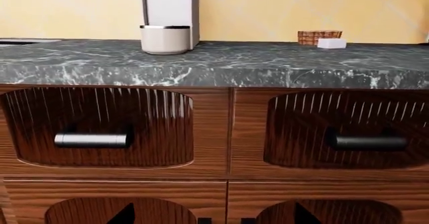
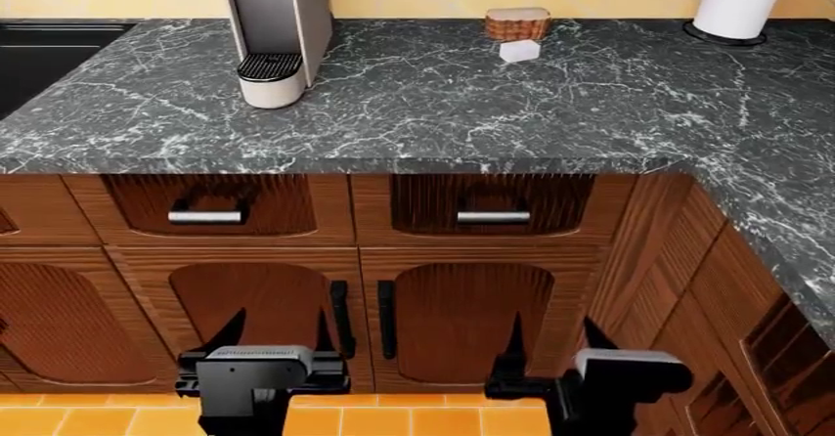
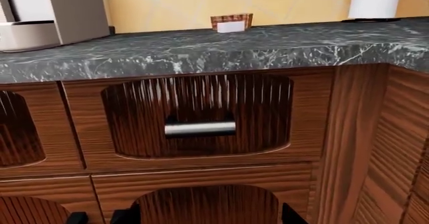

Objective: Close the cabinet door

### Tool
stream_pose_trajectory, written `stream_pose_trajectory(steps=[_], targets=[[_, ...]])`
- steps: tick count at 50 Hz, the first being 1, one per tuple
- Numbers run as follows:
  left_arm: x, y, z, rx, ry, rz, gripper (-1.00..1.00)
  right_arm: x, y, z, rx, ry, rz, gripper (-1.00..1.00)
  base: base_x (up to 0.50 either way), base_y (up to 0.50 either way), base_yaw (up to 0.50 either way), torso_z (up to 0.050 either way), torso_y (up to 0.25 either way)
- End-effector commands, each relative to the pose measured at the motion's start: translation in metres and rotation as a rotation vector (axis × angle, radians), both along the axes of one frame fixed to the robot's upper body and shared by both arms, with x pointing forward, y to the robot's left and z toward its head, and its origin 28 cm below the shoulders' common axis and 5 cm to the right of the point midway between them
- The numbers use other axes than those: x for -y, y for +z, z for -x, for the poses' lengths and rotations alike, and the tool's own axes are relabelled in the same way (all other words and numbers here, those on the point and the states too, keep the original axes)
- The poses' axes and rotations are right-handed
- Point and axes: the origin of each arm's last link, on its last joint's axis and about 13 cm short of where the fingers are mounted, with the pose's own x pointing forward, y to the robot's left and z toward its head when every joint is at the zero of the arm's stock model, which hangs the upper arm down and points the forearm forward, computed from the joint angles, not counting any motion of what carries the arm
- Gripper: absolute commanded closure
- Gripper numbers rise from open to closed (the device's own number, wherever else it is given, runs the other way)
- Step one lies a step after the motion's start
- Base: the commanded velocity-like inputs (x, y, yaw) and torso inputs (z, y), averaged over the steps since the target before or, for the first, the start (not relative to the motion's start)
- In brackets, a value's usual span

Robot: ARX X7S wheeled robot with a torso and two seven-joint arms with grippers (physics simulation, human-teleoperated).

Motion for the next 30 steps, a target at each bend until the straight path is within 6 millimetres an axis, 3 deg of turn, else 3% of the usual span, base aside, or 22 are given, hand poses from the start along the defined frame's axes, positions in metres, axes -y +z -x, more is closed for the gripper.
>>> stream_pose_trajectory(steps=[1, 10, 17, 23, 30], targets=[[-0.008, 0.025, -0.009, 0.091, 0.034, -0.016, -1.0, 0.003, 0.021, 0.001, 0.053, -0.011, 0.007, -1.0, 0.0, 0.0, 0.0, 0.05, 0.0], [-0.021, 0.105, -0.009, 0.313, 0.07, 0.031, -1.0, 0.022, 0.096, 0.006, 0.259, -0.093, 0.032, -1.0, 0.0, 0.0, 0.0, 0.05, 0.0], [-0.023, 0.168, 0.018, 0.514, 0.058, 0.006, -1.0, 0.028, 0.155, 0.032, 0.444, -0.121, 0.089, -1.0, 0.0, 0.0, 0.0, 0.05, 0.0], [-0.023, 0.194, 0.038, 0.581, 0.07, -0.008, -1.0, 0.027, 0.18, 0.052, 0.536, -0.12, 0.123, -1.0, 0.0, 0.0, 0.0, 0.048, 0.0], [-0.027, 0.208, 0.05, 0.644, 0.091, 0.03, -1.0, 0.028, 0.194, 0.067, 0.579, -0.139, 0.139, -1.0, 0.0, 0.0, 0.0, 0.0, 0.0]])
